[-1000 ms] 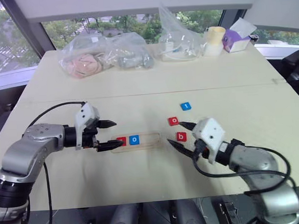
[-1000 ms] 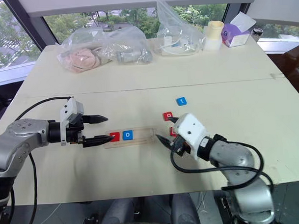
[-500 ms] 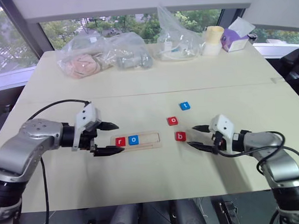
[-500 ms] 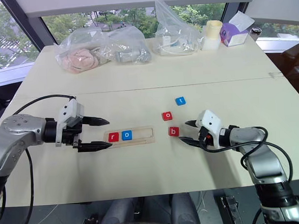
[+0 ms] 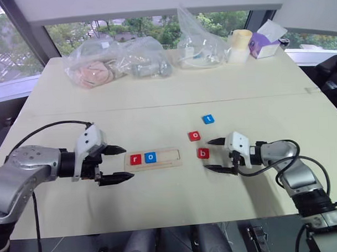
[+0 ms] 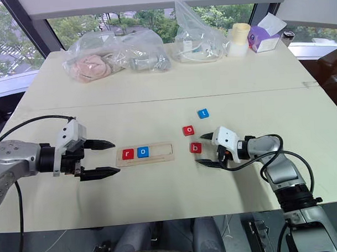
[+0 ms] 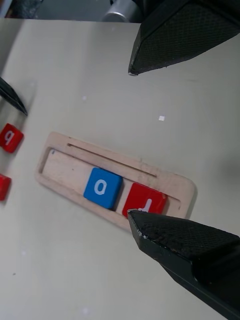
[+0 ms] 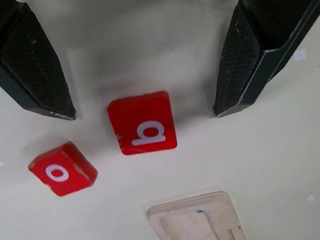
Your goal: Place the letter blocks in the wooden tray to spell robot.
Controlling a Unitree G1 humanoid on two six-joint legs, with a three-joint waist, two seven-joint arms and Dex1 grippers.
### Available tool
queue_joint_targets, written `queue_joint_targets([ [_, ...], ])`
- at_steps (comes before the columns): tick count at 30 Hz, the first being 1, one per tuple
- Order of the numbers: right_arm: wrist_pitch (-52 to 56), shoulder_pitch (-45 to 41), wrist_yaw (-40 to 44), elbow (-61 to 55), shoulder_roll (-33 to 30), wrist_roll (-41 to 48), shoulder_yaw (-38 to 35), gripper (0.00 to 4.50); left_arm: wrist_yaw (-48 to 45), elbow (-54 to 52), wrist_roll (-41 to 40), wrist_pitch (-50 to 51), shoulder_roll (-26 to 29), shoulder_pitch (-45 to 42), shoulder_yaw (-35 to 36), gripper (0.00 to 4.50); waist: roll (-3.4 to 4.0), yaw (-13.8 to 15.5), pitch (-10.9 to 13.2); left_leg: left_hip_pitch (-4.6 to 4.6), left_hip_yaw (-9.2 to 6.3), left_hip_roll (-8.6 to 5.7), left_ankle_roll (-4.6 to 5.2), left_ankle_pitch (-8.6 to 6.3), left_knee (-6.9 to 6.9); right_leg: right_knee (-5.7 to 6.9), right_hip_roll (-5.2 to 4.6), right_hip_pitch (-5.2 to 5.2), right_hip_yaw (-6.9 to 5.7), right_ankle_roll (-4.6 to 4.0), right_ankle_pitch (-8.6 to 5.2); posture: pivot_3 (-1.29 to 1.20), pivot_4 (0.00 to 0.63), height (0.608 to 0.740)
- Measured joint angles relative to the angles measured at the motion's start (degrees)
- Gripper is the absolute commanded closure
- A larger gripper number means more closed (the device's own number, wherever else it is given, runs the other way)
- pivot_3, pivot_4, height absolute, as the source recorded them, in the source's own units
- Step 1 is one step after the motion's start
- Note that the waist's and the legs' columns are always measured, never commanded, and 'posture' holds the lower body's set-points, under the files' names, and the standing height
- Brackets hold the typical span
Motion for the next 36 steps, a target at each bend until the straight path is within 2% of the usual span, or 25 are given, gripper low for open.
queue_joint_targets([
  [1,-0.37,-0.09,0.52,0.39,0.21,0.17,0.22,0.82,0.09,-0.31,-0.25,0.15,0.16,0.72,0.45,0.00,0.01,-0.07,-0.01,0.02,0.00,0.01,0.00,0.00,-0.01,0.00,0.01,0.00,0.01,0.00,0.00,0.00,0.150,0.740],
  [3,-1.23,-0.28,1.35,1.00,0.57,0.39,0.87,1.77,0.07,-0.59,-0.28,0.11,0.64,2.34,0.68,0.00,0.01,-0.14,-0.01,0.03,0.01,0.04,0.00,0.00,-0.02,0.01,0.03,0.00,0.02,-0.02,0.00,0.00,0.150,0.740],
  [5,-1.53,-0.48,1.58,1.03,0.65,0.38,1.59,2.90,0.09,-0.61,0.09,-0.12,0.93,3.60,0.68,0.00,0.01,-0.04,-0.01,0.03,0.01,0.04,-0.01,0.01,0.00,0.02,0.04,0.01,0.02,-0.14,-0.01,0.00,0.150,0.740],
  [6,-1.54,-0.64,1.51,0.98,0.73,0.38,1.64,3.29,0.13,-0.61,0.17,-0.23,0.93,3.67,0.68,0.00,0.01,0.03,-0.01,0.03,0.01,0.05,-0.03,0.02,0.02,0.02,0.06,0.02,0.02,-0.16,0.00,0.00,0.150,0.740],
  [11,2.76,-2.30,-0.23,-0.23,1.21,0.15,2.38,3.37,1.26,-0.34,0.67,-1.66,-0.27,3.82,0.71,0.00,0.02,-0.02,-0.01,0.06,0.02,0.05,-0.05,0.03,0.03,0.04,0.06,0.02,0.05,-0.19,0.04,0.00,0.150,0.740],
  [16,15.52,-11.79,-1.69,-6.87,3.94,-0.41,6.93,3.37,1.23,1.49,4.75,-6.54,-0.57,8.66,-0.68,0.00,0.04,-0.24,0.01,0.01,0.07,0.22,-0.06,0.04,-0.08,0.06,0.24,-0.18,0.13,-0.26,0.08,0.00,0.150,0.740],
  [20,20.74,-17.55,-1.96,-8.07,8.09,-2.13,12.55,3.37,1.30,3.33,6.83,-8.67,0.48,9.45,0.11,0.00,0.03,0.27,0.00,-0.02,0.01,0.22,-0.07,0.03,-0.08,-0.01,0.26,-0.16,0.11,-0.28,0.07,0.00,0.150,0.740],
  [25,22.50,-19.42,-2.36,-6.47,10.15,-5.95,19.00,3.37,2.34,4.21,7.41,-8.87,0.43,9.60,1.30,0.00,0.02,0.21,0.01,-0.07,0.06,0.07,-0.07,0.03,-0.04,-0.06,0.10,-0.17,0.10,-0.17,0.13,0.00,0.150,0.740],
  [36,25.48,-19.73,-4.71,-7.02,11.54,-9.50,21.22,3.37,3.54,4.30,8.05,-8.98,-1.26,9.03,1.20,0.00,0.02,-0.14,0.01,-0.03,0.05,0.18,-0.08,0.03,-0.07,0.00,0.24,-0.21,0.09,-0.11,0.17,0.00,0.150,0.740],
])
